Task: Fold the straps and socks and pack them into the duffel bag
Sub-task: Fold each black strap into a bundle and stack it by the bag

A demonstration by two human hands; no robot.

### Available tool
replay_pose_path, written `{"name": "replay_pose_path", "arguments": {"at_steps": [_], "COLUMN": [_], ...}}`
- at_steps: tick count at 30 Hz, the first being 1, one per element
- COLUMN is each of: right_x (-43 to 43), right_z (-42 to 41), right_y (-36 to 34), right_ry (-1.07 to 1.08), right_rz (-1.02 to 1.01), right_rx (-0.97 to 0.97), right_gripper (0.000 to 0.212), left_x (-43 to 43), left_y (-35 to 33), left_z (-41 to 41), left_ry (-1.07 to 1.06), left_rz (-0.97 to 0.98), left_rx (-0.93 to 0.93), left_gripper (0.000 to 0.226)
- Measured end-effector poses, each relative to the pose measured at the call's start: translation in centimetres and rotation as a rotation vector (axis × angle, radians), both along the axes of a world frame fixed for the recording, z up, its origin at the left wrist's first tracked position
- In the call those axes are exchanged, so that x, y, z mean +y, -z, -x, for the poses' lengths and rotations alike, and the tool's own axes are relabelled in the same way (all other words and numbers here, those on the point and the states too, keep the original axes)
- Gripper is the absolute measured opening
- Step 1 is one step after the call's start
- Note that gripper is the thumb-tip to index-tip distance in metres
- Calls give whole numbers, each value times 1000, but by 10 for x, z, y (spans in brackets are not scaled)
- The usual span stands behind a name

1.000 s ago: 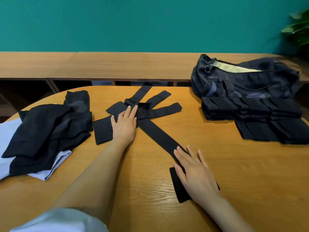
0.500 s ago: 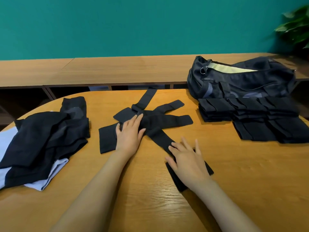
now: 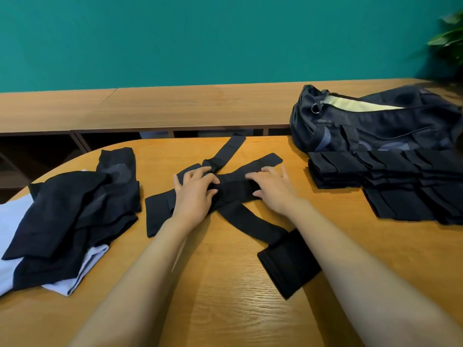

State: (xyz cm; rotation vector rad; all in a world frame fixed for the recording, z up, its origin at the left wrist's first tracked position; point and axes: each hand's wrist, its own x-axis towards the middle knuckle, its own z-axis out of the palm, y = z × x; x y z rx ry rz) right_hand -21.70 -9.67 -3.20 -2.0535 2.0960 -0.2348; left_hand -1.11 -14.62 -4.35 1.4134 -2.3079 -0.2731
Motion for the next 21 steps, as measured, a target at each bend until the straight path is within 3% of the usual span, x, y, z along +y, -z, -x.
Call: {"name": "replay_pose_path", "arguments": {"at_steps": [3,8,11,13,15,18,21], "right_x": [-12,-43,-52,-43,-30,-19,-15], "right_z": [6,-18,-38,-45,-48,-49,-56], "right_y": [-22,-56,-53,-42,-28,-7,3], "right_ry": [-34,-144,-151,12,222,301,228], "right_rz": [85,359,602,704,499,-8,-23], "right_rx": [76,158,169,57,-153,-521,-689], "right_gripper": [11,9,27,29,21,38,33], "left_x": [-7,-22,-29,-30,-30,-29,-30], "left_y": [-5,-24,-32,-37,-36,-30,-25], "left_z": [-9,-4,7,9,6,1,-1], "left_ry": [9,148,143,85,59,67,81], "left_rz": [-65,-275,-421,-558,-604,-663,-700], "left_rx": [46,185,460,644,718,805,897], "left_gripper": [1,10,11,14,17,17,17]}}
